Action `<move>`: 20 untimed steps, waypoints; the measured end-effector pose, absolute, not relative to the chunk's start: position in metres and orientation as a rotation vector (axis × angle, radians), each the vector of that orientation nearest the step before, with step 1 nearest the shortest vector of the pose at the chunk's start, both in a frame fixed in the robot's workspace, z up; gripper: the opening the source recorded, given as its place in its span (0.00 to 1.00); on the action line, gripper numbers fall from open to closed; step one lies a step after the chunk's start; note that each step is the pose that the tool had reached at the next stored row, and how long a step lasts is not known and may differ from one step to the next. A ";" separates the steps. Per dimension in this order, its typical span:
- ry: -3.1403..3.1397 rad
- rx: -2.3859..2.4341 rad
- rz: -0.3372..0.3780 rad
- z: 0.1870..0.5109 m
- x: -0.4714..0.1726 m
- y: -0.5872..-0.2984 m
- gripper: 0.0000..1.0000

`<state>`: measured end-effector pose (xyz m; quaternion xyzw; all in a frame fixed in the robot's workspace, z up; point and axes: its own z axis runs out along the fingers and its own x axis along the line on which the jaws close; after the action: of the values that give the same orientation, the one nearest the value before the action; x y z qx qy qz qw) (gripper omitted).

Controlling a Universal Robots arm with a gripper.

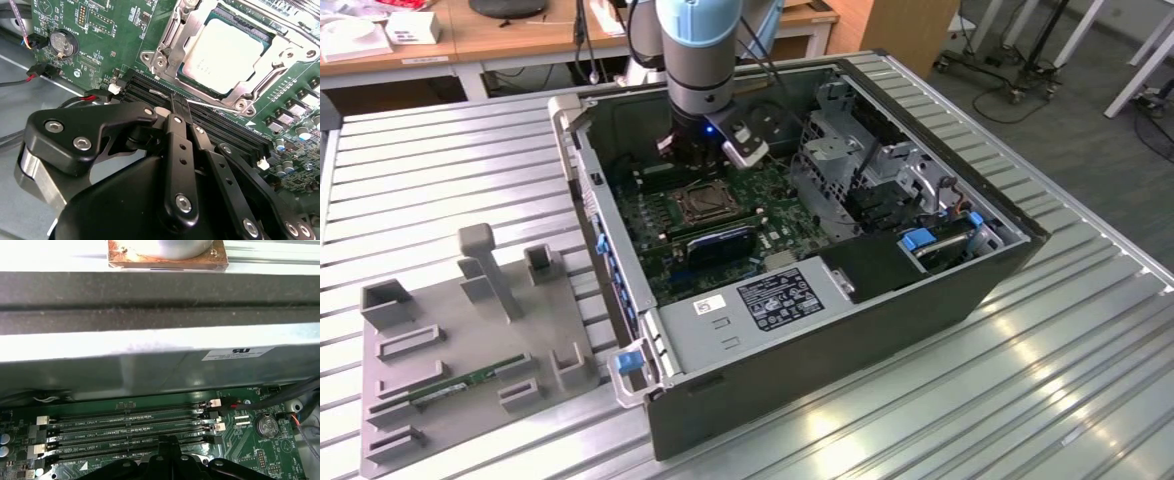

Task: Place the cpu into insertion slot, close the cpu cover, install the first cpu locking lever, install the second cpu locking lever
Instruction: 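Install the first cpu locking lever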

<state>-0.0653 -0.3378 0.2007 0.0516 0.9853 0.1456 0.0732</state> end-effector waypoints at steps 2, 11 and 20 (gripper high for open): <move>2.957 0.166 0.436 0.201 -0.066 -0.337 0.11; 2.953 0.193 0.434 0.201 -0.067 -0.336 0.11; 2.951 0.209 0.432 0.200 -0.068 -0.336 0.11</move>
<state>-0.0677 -0.3358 0.1998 0.0698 0.9842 0.1442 0.0760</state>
